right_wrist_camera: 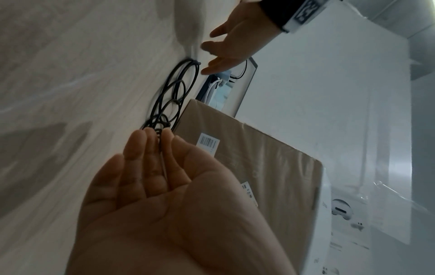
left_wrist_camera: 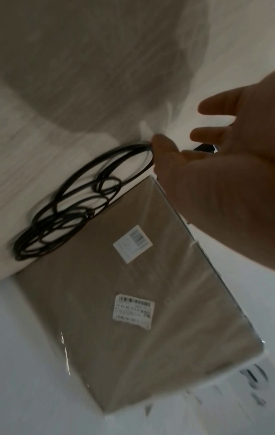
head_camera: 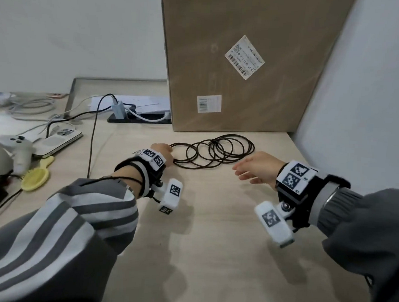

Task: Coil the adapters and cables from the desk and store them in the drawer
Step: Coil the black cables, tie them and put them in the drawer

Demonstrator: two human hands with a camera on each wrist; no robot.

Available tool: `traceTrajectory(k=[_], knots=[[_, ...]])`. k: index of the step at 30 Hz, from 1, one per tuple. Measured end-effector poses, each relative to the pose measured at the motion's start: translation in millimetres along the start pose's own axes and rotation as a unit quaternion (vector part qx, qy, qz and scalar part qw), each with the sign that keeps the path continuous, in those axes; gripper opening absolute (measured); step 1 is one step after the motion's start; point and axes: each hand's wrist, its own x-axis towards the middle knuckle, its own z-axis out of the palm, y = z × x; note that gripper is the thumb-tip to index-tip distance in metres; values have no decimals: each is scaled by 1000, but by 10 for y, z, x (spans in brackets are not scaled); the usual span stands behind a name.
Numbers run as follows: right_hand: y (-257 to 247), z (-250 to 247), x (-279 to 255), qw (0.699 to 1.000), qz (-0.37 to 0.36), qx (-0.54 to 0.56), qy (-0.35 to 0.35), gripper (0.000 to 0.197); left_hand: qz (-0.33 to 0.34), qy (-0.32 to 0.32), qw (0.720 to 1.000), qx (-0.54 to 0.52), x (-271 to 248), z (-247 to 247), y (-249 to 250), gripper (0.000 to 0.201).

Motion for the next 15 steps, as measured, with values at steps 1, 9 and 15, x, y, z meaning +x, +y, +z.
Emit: traceTrajectory(k=[1, 9, 15], knots=[[20, 20, 22, 1000, -15, 12, 4, 16, 12, -17, 1000, 22, 63, 37, -10, 49], [83, 145, -53, 986, -96, 114, 81, 22, 44, -10, 997, 66, 133, 104, -98, 27], [19, 232, -383, 983, -129, 109, 73, 21, 105, 61, 951, -285, -370, -135, 66, 10]])
